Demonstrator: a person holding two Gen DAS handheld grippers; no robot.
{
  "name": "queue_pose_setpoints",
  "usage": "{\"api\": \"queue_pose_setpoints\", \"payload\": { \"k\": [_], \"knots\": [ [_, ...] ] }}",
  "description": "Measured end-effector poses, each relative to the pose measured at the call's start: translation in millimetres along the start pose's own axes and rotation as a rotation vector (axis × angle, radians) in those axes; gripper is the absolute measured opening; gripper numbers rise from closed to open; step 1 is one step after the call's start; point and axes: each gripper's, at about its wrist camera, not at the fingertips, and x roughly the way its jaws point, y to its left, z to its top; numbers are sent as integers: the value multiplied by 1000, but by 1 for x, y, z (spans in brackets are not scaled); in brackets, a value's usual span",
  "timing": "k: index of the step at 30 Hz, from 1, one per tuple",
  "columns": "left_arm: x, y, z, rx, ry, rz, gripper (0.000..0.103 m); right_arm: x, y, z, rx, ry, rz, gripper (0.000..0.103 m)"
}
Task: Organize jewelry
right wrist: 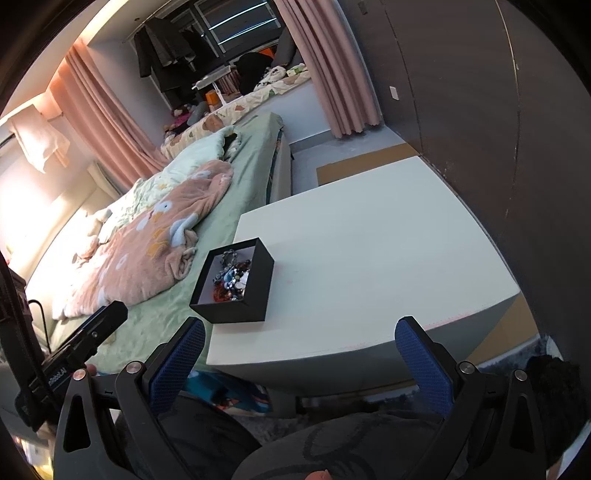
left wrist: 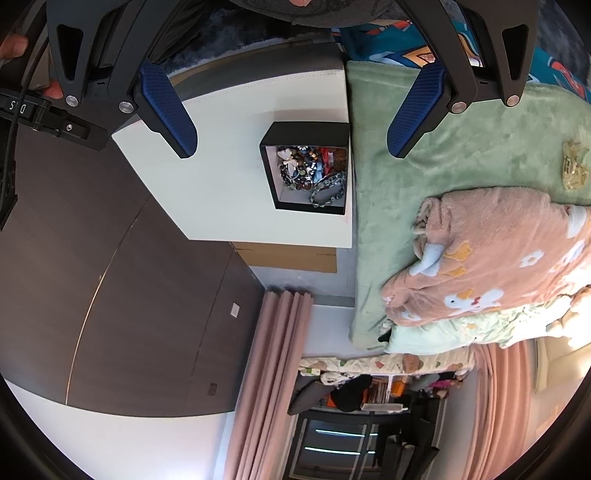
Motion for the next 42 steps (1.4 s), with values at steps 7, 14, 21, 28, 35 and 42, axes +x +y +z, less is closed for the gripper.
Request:
{"api": "queue_pose_setpoints", "payload": {
  "k": [7,14,21,28,35,42],
  "knots": [
    [-3,3,0,-5,-3,5,103,-4,-4,0,11,-8,-14,103],
    [-2,4,0,-4,-3,4,103,-4,-7,0,18,-7,-12,103],
    [-4,5,0,-10,-8,-5,103,-4,-7,0,18,-7,-12,103],
    [-2,4,1,-4,2,-1,103,-4,-8,0,19,-6,-12,103],
    [-3,3,1,2,-6,-1,103,-4,-8,1,28,-4,-7,103],
    [-5,4,1,2,-15,16,103,-4,-10,1,34,-2,-4,103]
  ]
}}
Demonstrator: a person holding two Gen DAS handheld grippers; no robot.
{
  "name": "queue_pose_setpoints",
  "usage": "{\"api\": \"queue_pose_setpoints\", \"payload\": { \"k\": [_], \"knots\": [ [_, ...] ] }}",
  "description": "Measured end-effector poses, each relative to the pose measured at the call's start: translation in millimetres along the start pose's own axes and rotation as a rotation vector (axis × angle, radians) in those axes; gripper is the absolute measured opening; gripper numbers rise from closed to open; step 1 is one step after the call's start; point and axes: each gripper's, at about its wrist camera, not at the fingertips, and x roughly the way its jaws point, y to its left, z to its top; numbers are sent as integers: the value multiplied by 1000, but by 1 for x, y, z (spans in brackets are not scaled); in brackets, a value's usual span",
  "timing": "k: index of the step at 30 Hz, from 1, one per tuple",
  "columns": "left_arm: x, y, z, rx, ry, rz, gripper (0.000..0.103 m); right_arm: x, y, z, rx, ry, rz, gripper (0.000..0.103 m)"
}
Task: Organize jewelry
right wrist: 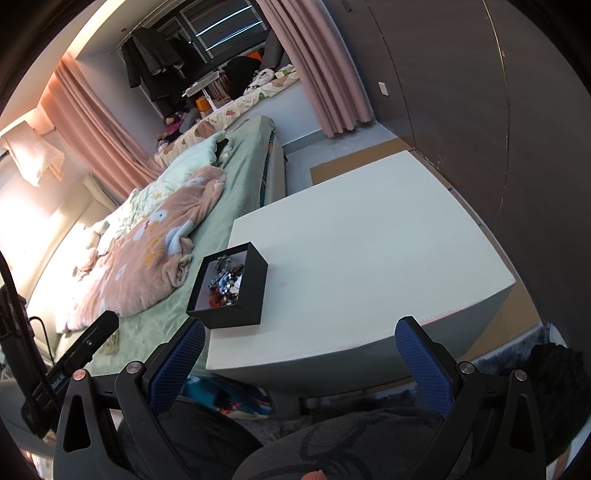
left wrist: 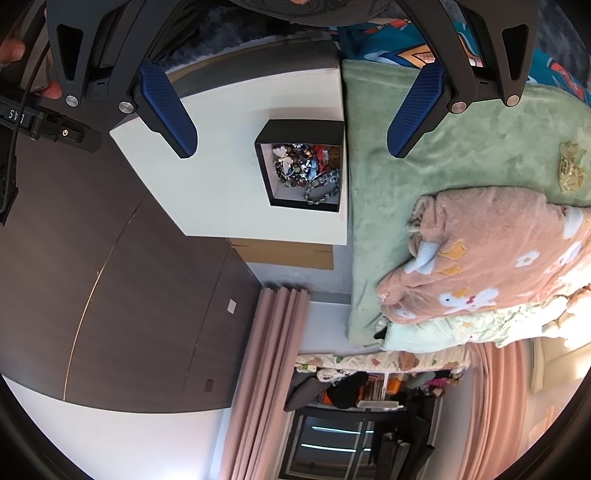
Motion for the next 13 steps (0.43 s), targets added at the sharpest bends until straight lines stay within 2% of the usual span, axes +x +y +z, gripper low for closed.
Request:
{"api": "queue_pose_setpoints", "payload": {
  "k": [13],
  "knots": [
    [-1,0,-1,7,-3,6,102,0,-2,1,-2,0,0,103]
  ]
}}
